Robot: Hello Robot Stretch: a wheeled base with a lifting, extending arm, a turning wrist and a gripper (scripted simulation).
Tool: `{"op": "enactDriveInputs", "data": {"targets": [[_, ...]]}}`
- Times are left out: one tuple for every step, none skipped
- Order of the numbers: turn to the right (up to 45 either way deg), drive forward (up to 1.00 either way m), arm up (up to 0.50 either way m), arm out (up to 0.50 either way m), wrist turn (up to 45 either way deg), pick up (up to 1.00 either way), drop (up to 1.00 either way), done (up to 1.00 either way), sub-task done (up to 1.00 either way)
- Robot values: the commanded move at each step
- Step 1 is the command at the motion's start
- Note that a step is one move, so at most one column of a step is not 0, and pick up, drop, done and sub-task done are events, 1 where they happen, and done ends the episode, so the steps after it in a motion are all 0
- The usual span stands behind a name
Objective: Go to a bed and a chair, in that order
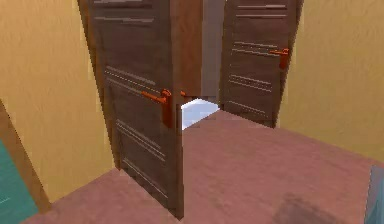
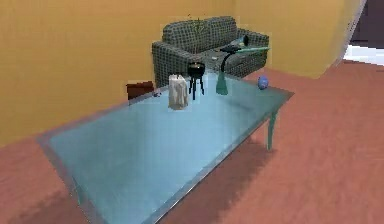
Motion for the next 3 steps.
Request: {"op": "enactDriveInputs", "data": {"targets": [[0.0, 0.3, 0.0, 0.0, 0.0, 0.0, 0.0, 0.0, 0.0], [12.0, 0.0, 0.0, 0.0, 0.0, 0.0, 0.0, 0.0, 0.0], [0.0, 0.9, 0.0, 0.0, 0.0, 0.0, 0.0, 0.0, 0.0]]}}
